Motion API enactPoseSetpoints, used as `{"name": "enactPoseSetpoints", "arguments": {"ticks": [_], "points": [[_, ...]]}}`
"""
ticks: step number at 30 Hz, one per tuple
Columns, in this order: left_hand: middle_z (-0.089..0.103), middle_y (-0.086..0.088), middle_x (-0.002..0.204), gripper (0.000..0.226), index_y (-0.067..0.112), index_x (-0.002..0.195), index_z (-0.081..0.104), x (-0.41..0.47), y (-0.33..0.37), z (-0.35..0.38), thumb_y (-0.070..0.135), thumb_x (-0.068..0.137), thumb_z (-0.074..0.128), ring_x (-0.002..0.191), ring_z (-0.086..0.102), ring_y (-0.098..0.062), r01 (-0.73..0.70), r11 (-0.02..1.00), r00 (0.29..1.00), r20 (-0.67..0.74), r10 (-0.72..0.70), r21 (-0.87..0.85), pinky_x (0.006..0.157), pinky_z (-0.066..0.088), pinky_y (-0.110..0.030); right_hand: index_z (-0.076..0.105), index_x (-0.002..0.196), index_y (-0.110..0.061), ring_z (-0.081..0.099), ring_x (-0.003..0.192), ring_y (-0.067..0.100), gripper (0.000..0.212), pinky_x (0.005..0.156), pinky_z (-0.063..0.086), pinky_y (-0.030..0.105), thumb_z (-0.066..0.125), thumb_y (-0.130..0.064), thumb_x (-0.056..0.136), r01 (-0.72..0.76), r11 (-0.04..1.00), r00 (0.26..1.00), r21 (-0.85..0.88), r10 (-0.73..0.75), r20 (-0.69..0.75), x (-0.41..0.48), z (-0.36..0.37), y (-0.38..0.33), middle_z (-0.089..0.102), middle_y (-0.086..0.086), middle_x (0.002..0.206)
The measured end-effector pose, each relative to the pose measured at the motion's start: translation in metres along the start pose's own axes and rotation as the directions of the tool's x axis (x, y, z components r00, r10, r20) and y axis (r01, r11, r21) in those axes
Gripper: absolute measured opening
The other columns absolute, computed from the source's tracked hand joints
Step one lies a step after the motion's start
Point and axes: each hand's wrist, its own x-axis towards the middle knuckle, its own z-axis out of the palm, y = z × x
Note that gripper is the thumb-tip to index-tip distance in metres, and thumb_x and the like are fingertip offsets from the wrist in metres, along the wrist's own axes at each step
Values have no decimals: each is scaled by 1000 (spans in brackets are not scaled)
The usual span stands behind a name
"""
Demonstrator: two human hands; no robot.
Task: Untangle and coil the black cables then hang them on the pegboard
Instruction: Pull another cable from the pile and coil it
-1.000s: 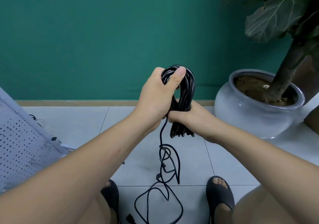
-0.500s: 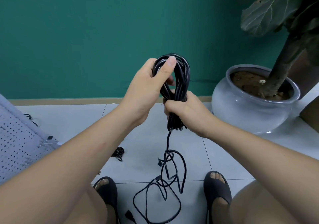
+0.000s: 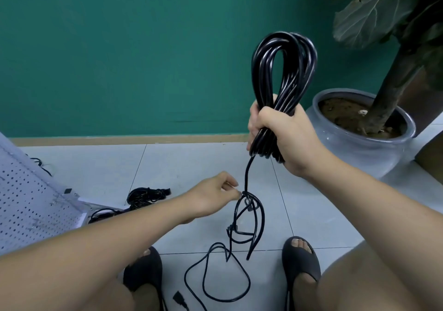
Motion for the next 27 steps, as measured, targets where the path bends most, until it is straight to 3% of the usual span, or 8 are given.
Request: {"name": "enactPoseSetpoints", "arguments": {"ticks": [3,7,9,13,17,22,24,27], "points": [[79,5,113,29,32,130,60,-1,-3,3,34,101,63,107,74,-13,65,987,995,79,-53,-148,101,52,-34,37,78,5,34,68,57,30,57,42,70,58,-16,68,-1,1000,1000,-9,1,-24,2,-2,-2,32,31,76],[82,-9,105,37,27,134,56,-6,3,-3,17,100,64,92,73,-13,22,965,985,172,25,-262,99,52,-34,40,79,5,37,64,52,31,56,42,70,59,-17,68,-9,1000,999,-15,9,-50,4,-8,-2,37,22,72],[82,-10,99,32,28,129,62,-5,1,-6,15,100,65,88,73,-12,-38,982,991,117,60,-183,95,53,-33,40,80,4,37,63,43,36,56,41,72,62,-21,66,-30,999,998,-15,29,-60,5,-11,-2,38,21,74],[81,-7,87,15,27,115,73,5,-8,-11,20,102,68,80,73,-10,-92,992,995,29,95,-87,84,52,-32,37,82,7,33,64,53,44,54,40,71,63,-24,65,-50,999,996,-14,48,-75,5,-15,-4,34,31,77],[80,-4,83,16,29,118,71,16,-15,-19,20,105,66,76,73,-11,-80,997,996,37,79,19,76,54,-32,36,80,10,31,65,55,42,51,36,63,60,-21,65,-24,998,994,-58,17,-108,6,-17,-6,29,34,77],[77,-6,77,13,13,103,72,34,-45,-53,8,103,60,64,73,-15,96,972,995,-61,-85,213,61,54,-26,37,79,12,30,64,42,32,48,30,42,57,-13,71,7,996,979,-90,-25,-200,9,-31,-6,31,30,73],[79,-4,75,14,15,98,72,41,-70,-71,8,102,60,62,74,-16,180,932,981,-129,-146,313,61,54,-28,39,80,12,31,65,35,30,48,28,28,56,-12,73,4,994,975,-109,-28,-218,9,-38,-5,33,34,75],[79,4,73,18,22,94,71,46,-96,-92,11,98,57,62,75,-13,254,839,959,-235,-156,481,66,62,-30,39,80,12,31,65,36,32,47,26,25,57,-13,72,-13,992,973,-128,-16,-229,8,-43,-2,33,37,77]]}}
